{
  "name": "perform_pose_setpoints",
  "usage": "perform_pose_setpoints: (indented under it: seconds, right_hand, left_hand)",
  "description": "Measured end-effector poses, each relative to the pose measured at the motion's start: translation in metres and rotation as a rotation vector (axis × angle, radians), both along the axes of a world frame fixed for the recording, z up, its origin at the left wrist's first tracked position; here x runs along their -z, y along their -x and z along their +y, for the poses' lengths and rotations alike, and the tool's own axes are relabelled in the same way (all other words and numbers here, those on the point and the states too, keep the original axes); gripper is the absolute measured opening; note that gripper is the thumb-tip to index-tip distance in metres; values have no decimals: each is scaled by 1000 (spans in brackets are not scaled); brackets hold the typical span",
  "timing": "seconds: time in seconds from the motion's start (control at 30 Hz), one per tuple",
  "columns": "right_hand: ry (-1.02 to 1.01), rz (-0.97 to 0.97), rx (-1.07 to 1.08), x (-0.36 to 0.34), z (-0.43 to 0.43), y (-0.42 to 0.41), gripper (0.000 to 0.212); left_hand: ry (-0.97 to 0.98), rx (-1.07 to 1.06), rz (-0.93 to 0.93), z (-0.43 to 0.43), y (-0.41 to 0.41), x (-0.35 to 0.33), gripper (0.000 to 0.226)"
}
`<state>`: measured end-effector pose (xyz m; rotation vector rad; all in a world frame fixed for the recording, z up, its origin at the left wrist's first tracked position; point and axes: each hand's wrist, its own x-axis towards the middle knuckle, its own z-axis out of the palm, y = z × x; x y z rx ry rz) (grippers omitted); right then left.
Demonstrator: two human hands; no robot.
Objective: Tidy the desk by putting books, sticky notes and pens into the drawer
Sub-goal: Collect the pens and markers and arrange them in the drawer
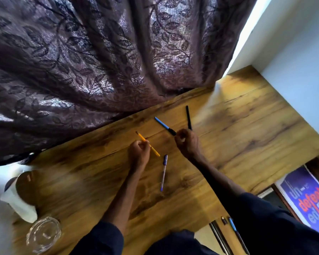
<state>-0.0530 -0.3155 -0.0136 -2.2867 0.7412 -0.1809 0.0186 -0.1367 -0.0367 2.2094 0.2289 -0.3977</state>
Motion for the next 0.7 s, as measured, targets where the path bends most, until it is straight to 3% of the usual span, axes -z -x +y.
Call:
perform_pose_setpoints:
  seconds: [0.17,0.3,0.47,0.7]
  right_hand:
    - [112,253,-131,11,-9,-35,38]
    - [208,406,-172,20,-14,-39,45]
    - [42,189,-103,22,-23,-5,28]
    - [-236,-167,190,5,-28,76,11]
  left_hand:
    - [292,-53,134,-2,-6,-4,24]
    - [257,21,75,-5,9,-9,20]
    - [147,179,12,-5,25,-13,18]
    - [236,242,-170,-20,59,-33,11]
